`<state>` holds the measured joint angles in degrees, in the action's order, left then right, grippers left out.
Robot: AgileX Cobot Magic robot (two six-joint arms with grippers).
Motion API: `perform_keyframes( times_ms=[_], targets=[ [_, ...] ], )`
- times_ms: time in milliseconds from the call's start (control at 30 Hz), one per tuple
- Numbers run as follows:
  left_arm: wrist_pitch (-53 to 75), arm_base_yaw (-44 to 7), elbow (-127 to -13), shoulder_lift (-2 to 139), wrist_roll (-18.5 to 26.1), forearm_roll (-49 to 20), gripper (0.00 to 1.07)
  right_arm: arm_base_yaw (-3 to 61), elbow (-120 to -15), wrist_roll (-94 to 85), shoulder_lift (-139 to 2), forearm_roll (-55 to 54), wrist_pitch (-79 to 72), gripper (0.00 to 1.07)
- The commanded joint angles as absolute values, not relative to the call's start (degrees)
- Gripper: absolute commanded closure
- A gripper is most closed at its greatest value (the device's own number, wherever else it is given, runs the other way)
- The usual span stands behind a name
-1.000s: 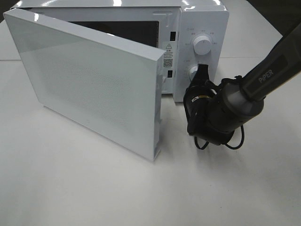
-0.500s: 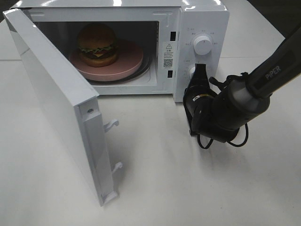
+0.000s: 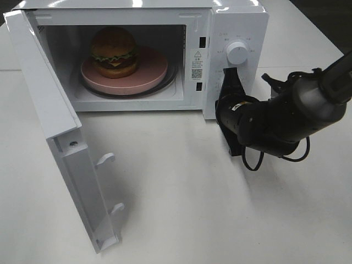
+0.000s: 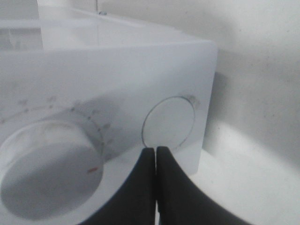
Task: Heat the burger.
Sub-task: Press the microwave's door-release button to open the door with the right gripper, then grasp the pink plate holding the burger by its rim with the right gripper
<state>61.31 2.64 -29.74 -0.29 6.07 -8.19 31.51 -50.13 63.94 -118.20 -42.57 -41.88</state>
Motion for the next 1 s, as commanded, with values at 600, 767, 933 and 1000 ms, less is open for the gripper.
perform_keyframes(
  times_ms=[600,767,933,1000],
  targets=[
    [61.2,2.8,-29.6,-1.3,5.9,-8.0,0.06,31.3,-41.6,34.1,-100.0,-38.2,-20.5,1.05],
    [61.2,2.8,-29.6,-1.3,5.9,-8.0,0.06,31.3,-41.6,25.4,-96.0,-35.0,-12.7,1.03],
    [61.2,2.8,-29.6,-1.3,5.9,-8.0,0.06,31.3,-41.7,18.5,-92.9,-33.3,-6.6,1.03],
    [61.2,2.8,-29.6,-1.3,5.9,-8.0,0.06,31.3,-41.8,16.5,-92.3,-33.2,-5.3,1.03]
  ],
)
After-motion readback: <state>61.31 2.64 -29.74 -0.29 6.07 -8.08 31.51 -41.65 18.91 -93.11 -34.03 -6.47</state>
